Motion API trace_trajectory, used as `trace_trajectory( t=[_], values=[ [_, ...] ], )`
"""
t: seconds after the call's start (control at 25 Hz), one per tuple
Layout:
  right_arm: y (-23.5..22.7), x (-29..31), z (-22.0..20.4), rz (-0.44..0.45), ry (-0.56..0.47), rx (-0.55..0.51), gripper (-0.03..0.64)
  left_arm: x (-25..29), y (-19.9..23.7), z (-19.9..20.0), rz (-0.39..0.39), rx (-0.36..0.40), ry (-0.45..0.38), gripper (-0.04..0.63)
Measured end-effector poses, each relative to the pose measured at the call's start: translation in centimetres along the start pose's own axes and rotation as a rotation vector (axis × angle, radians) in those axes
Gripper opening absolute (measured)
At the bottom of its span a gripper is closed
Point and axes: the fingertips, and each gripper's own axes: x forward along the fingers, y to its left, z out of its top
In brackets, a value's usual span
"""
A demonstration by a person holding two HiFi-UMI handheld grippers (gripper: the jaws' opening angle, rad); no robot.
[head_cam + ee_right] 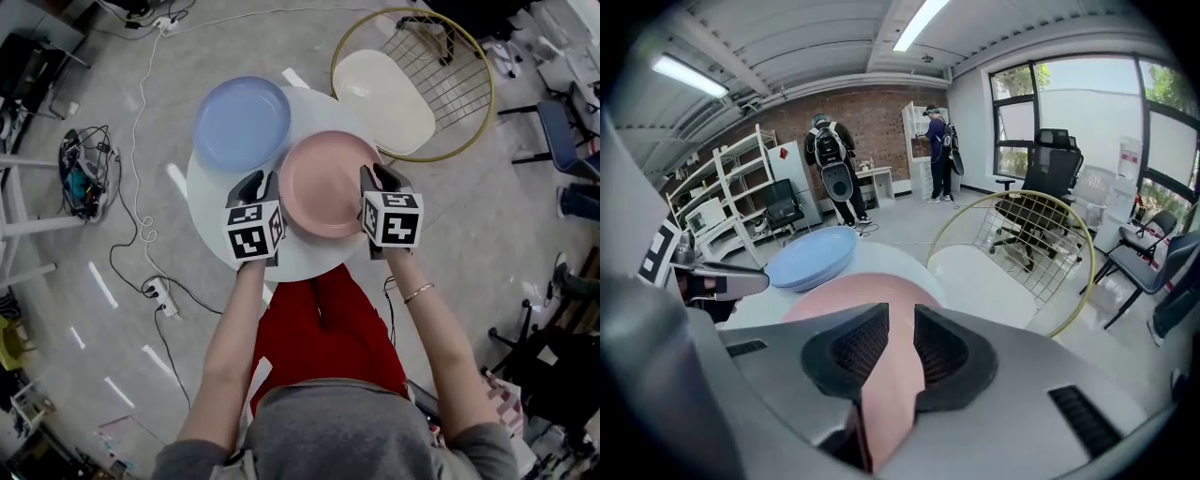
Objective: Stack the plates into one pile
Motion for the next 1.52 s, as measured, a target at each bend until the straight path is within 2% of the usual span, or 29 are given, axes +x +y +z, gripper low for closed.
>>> trace_trajectory(
  t=[0.2,0.4,0.64,0.92,1.2,1.52],
  values=[
    [-2.1,-0.8,-2.2,-0.045,0.026,0.031,0.098,0.7,-2.0,-1.3,-0.058,0.028,0.043,0.115],
    [-3.5,-0.9,-3.4,-0.097,0.050,-0.001,0.098,1.3,-2.7,-2.4,-0.072,0.048,0.076,0.129],
    [-4.7,-0.2,-5.6,-0.116,0.109,0.001,0.098,2.2,-3.1,-3.9,-0.088,0.044,0.118,0.147],
    [-6.0,0.7,-7.4,-0.101,0.174,0.041,0.098,3.2,-3.2,-4.7,-0.089,0.001,0.151,0.146],
    [-5.7,1.3,-7.9,-0.087,0.198,0.036,0.098,3.3,-2.5,-4.4,-0.049,-0.014,0.142,0.140],
    [-5.6,1.6,-8.2,-0.075,0.218,0.022,0.097,4.1,-2.3,-6.0,-0.069,-0.028,0.208,0.123]
  ],
)
